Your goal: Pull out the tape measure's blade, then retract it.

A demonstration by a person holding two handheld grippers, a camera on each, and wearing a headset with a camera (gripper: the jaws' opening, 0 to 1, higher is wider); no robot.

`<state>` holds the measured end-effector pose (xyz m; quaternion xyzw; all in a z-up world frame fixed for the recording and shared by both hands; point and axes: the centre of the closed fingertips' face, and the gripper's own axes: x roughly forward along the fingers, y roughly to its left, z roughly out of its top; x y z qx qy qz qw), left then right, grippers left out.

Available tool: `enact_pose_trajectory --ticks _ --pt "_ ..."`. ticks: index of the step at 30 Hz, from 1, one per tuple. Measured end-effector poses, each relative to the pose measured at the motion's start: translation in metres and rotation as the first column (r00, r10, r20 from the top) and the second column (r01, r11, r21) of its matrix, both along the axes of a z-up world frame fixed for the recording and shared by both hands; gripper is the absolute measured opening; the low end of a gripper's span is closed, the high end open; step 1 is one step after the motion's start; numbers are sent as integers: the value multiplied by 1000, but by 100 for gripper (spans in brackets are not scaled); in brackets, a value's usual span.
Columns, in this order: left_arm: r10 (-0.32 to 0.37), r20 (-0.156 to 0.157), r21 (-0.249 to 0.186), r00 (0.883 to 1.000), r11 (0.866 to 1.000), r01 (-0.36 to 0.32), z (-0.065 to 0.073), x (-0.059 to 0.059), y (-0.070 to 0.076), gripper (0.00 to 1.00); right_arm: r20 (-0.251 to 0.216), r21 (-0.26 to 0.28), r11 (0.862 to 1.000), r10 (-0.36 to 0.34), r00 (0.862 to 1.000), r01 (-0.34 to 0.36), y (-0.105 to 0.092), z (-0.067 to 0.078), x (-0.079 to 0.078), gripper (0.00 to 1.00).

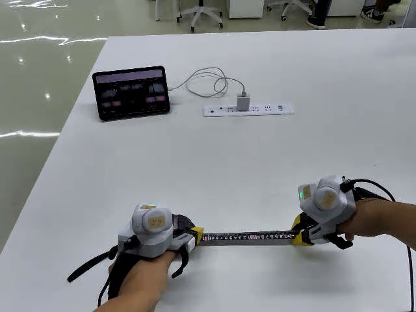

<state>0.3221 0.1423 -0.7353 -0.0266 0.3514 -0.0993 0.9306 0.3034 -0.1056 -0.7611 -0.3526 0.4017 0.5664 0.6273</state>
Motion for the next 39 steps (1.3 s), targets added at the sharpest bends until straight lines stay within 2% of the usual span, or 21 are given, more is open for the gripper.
enact_pose_trajectory --ticks 26,39 --pt "-1 3 -4 1000 1000 1 0 0 0 65 7 15 1000 25 1000 -25 20 1 -1 12" --pt "-1 2 -5 1000 1000 1 0 0 0 65 6 34 999 10 1000 -10 31 0 -1 12"
